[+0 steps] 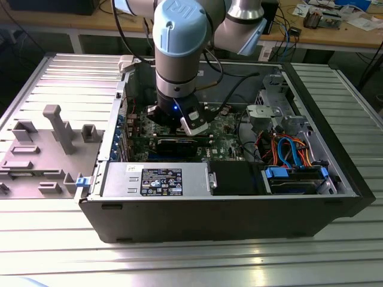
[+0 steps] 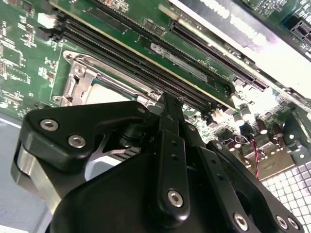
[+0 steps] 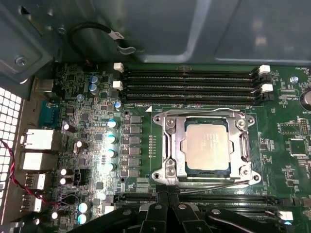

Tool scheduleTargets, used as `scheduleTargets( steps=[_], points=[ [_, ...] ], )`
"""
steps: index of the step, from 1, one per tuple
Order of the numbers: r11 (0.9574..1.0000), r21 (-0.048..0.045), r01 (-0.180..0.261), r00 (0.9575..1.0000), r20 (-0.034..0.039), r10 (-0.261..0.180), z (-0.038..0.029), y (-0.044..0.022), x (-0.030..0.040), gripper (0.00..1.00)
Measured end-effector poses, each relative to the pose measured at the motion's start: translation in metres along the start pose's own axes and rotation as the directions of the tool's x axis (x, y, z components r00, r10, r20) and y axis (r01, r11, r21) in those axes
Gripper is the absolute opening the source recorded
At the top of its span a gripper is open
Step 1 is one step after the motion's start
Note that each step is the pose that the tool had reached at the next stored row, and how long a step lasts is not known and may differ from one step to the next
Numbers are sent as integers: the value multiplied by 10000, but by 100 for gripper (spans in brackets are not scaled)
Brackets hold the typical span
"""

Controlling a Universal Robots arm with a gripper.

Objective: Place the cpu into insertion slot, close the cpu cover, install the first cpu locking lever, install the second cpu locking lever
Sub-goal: 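Install the second cpu locking lever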

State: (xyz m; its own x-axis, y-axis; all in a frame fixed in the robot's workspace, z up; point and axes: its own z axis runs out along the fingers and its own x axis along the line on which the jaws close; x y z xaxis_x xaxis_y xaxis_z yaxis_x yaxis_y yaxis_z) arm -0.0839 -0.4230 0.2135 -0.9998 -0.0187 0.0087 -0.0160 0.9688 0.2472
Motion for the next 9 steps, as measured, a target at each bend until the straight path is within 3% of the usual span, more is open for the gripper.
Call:
scheduleTargets(
  steps=[2, 4, 9],
  points=[
    [9999, -152, 0, 10000, 4, 0, 17, -11, 1, 11],
    [9997, -243, 1, 10000, 4, -1, 28, -20, 1, 11],
    [9996, -297, 3, 10000, 6, -3, 33, -51, 1, 11]
  ],
)
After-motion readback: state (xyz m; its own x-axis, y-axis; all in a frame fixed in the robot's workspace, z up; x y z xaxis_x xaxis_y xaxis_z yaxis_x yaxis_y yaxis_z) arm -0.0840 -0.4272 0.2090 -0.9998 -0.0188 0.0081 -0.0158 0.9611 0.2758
